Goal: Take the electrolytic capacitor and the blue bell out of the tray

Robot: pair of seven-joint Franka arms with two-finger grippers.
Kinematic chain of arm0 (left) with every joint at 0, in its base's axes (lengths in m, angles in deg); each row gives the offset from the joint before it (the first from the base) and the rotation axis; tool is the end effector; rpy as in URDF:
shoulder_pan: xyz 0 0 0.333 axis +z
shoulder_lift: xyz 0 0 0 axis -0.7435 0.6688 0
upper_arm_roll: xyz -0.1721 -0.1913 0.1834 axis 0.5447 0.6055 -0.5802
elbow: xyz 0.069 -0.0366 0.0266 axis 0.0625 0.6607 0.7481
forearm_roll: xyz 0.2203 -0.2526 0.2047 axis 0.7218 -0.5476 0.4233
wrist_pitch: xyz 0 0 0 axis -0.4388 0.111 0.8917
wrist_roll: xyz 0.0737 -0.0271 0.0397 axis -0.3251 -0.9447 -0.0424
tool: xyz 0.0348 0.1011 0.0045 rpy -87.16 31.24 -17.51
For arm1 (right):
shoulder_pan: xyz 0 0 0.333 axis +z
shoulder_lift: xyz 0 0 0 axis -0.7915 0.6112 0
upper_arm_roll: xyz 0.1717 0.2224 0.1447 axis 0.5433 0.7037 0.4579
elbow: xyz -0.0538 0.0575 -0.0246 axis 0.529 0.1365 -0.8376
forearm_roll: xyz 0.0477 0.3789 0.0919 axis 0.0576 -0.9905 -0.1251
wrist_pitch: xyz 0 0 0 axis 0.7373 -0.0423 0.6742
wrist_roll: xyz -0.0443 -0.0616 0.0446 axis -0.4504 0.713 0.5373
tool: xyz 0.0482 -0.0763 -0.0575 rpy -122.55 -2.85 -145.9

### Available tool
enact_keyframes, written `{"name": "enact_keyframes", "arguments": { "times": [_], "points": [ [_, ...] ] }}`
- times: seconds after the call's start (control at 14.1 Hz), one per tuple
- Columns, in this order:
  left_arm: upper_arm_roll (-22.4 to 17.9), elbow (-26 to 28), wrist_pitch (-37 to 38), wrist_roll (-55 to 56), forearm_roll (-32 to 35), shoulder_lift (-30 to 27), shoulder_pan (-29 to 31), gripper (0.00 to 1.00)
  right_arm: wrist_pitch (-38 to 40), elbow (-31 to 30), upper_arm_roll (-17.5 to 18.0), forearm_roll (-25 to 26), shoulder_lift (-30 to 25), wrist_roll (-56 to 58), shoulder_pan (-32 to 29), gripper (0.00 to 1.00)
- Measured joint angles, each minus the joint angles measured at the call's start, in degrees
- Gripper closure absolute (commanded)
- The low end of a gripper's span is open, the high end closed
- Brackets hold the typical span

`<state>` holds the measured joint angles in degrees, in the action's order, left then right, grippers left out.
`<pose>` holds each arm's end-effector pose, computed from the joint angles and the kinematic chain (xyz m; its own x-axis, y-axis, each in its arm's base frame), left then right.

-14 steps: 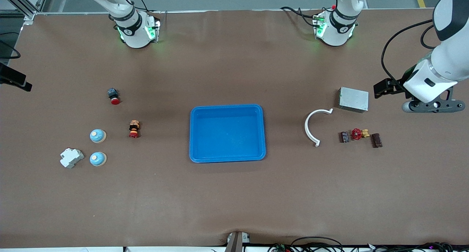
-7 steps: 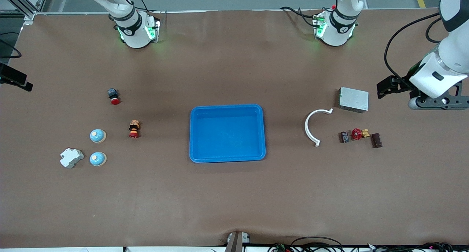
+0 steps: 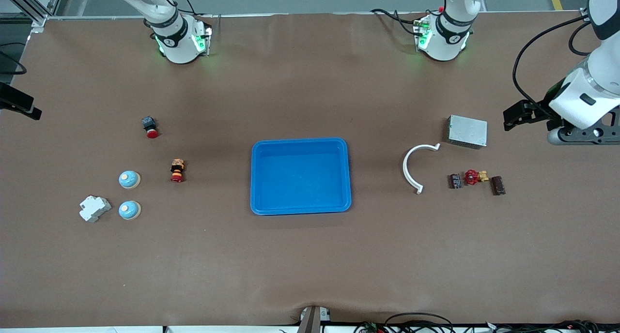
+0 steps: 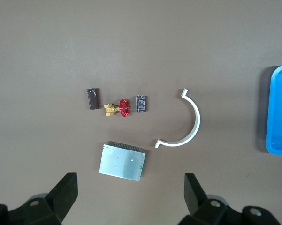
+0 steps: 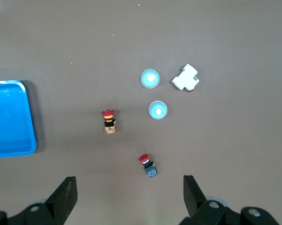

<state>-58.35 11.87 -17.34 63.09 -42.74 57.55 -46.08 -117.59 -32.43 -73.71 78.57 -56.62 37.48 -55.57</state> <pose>0.5687 -0.0585 0.5876 0.9990 -0.0256 -0.0373 -0.0266 -0.9993 -0.0266 0.5669 -0.0606 0.6625 0.9987 -0.0423 -0.0268 -0.0427 -0.9990 -0.0135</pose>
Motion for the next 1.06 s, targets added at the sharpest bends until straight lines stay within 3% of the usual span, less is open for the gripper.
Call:
{"name": "enact_keyframes", "arguments": {
  "times": [1.06],
  "points": [
    [0.0, -0.1, 0.0, 0.0, 0.0, 0.0, 0.0, 0.00, 1.2, 0.0, 0.6, -0.1, 0.0, 0.1, 1.5, 0.00]
  ]
}}
